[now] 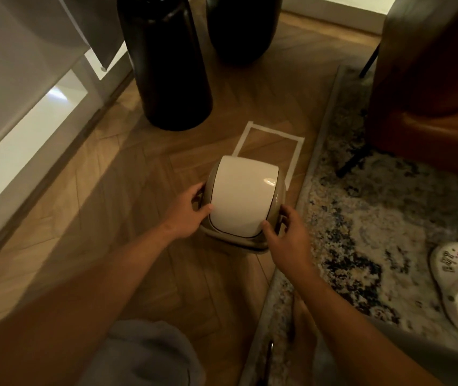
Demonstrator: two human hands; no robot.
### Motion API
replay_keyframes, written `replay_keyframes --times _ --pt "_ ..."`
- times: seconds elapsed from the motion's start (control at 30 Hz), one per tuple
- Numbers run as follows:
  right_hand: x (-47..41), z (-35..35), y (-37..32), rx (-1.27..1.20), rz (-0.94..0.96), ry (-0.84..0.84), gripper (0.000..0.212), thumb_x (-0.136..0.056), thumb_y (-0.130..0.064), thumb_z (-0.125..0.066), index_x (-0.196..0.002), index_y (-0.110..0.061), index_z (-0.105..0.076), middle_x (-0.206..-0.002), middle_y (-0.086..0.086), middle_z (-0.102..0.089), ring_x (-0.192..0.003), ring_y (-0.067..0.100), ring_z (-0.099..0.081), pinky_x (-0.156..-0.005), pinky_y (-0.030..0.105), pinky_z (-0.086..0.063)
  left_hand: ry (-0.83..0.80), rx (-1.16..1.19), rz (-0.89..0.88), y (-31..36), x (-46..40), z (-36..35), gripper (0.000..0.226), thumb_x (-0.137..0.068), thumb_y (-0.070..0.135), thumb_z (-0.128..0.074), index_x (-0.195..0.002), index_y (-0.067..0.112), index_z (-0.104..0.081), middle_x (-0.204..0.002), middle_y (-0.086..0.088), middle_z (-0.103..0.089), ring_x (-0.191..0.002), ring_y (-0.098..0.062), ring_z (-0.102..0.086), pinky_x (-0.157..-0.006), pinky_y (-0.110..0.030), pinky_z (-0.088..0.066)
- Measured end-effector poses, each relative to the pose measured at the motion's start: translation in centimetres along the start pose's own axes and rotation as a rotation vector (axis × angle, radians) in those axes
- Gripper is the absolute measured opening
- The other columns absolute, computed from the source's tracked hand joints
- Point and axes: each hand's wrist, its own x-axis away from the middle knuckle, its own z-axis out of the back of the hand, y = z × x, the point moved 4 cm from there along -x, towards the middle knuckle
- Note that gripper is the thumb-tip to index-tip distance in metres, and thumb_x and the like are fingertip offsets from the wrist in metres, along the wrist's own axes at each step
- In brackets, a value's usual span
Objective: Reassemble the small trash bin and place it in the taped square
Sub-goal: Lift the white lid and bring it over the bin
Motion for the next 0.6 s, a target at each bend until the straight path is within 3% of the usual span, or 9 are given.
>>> replay_keyframes --times 0.2,0.4,0.6 --pt "0.7 -0.4 1.5 0.005 -0.048 -0.022 0.064 -0.093 -0.022 -0.076 -0.151 -0.017 -0.048 -0.135 -0.012 -0.055 -0.121 0.002 -0.048 -0.093 0.011 -0.04 -0.067 -0.02 0.021 -1.3 -0.4 -1.1 0.074 -0.093 0.018 -0.068 -0.156 0.019 -0.029 -0.157 -0.003 -0.04 -0.143 -0.022 -0.039 -0.115 -0.038 -0.034" --pt "0.7 -0.7 3.0 0.023 -0.041 -0.049 0.065 -0.092 -0.028 -0.077 -0.15 -0.02 -0.048 -0.146 -0.003 -0.057 -0.133 0.015 -0.053 -0.11 0.037 -0.047 -0.077 -0.042 0.011 -1.9 -0.8 -1.7 0.074 -0.093 0.014 -0.067 -0.156 0.017 -0.027 -0.157 -0.004 -0.04 -0.144 -0.023 -0.038 -0.115 -0.035 -0.031" --pt "0.5 -1.1 3.2 0.023 -0.031 -0.05 0.065 -0.093 -0.029 -0.076 -0.15 -0.02 -0.047 -0.146 -0.003 -0.056 -0.134 0.013 -0.052 -0.108 0.032 -0.044 -0.08 0.019 0.019 -2.7 -1.3 -1.9 0.074 -0.093 0.013 -0.066 -0.156 0.016 -0.026 -0.157 -0.007 -0.039 -0.145 -0.022 -0.035 -0.116 -0.036 -0.031"
